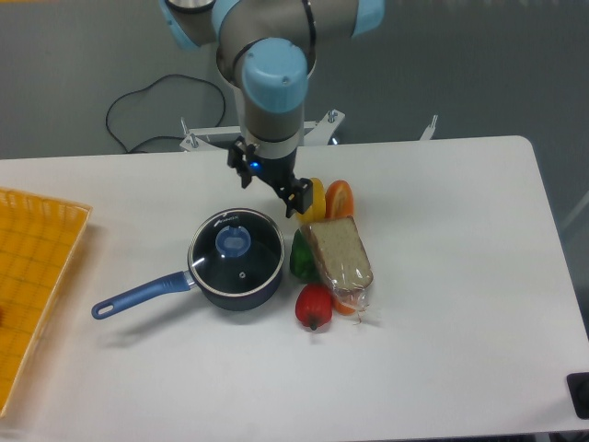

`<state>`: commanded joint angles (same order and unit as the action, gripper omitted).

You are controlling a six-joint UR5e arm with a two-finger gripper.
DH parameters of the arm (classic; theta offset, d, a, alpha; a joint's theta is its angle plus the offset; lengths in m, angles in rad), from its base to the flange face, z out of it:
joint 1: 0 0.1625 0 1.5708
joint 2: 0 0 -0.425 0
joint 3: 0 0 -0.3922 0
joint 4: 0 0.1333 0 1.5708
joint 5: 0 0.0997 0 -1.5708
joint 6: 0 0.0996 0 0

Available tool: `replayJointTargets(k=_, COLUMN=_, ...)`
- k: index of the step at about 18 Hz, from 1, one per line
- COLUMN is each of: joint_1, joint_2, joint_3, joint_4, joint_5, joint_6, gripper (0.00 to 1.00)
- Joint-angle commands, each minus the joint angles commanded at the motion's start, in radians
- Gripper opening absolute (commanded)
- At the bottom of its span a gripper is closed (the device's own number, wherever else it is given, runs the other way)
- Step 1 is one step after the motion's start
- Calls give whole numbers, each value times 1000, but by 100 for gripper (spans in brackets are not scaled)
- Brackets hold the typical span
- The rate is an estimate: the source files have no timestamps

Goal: Open the lid
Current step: 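Move the gripper over the glass lid of the blue saucepan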

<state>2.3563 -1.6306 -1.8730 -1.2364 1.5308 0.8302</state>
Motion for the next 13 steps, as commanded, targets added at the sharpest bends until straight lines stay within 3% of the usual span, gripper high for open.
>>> replayJointTargets(k=3, joint_1=-28, joint_2=-11, joint_3=3, joint_4=0, joint_5=8, joint_6=-91, gripper=100)
replayJointTargets(k=13, joint_1=-58, joint_2=-38, joint_3=15, joint_4=3, joint_5=6, joint_6=-210, gripper=100)
